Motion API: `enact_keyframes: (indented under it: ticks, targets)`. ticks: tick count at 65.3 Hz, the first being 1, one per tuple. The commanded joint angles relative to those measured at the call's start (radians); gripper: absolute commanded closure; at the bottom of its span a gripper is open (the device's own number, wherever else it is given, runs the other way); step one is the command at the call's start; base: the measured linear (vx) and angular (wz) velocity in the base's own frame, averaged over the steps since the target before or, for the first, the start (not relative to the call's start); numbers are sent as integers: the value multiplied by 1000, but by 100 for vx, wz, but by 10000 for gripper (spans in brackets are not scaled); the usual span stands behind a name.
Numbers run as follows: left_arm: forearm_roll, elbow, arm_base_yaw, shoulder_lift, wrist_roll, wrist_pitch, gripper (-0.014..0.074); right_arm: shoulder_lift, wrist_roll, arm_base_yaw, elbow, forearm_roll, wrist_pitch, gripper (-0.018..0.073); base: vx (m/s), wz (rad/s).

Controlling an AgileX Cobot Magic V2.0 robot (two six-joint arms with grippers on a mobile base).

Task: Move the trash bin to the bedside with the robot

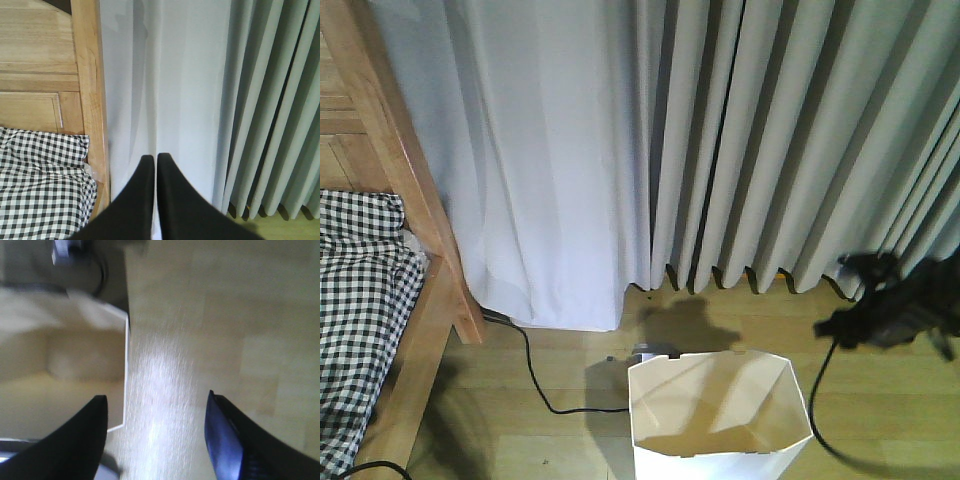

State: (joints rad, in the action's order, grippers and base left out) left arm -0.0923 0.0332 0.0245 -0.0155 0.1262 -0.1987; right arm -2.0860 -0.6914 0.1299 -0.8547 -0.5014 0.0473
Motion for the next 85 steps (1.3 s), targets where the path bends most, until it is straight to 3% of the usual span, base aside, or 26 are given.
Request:
enact_keyframes:
  ticks: [1, 14, 34, 49, 62, 85]
  targets:
    - [0, 26, 0, -13, 2, 81, 602, 191, -13, 2, 43, 4, 5, 163, 0, 0]
    - [0, 26, 0, -13, 2, 81, 602, 608, -13, 2, 99, 4, 100, 176, 0, 0]
    - [0, 26, 0, -13, 2, 81, 602, 1086, -9, 2, 103, -3, 280, 176, 0, 0]
    - [0, 26, 0, -13, 2, 81, 602, 1430, -7, 2, 260, -3, 218, 176, 0, 0]
    - [0, 26, 0, -13, 2, 81, 602, 1638, 57, 2, 415, -27, 146, 176, 0, 0]
    - [0, 26, 0, -13, 2, 81, 602, 1857, 93, 2, 516, -29, 207, 202, 0, 0]
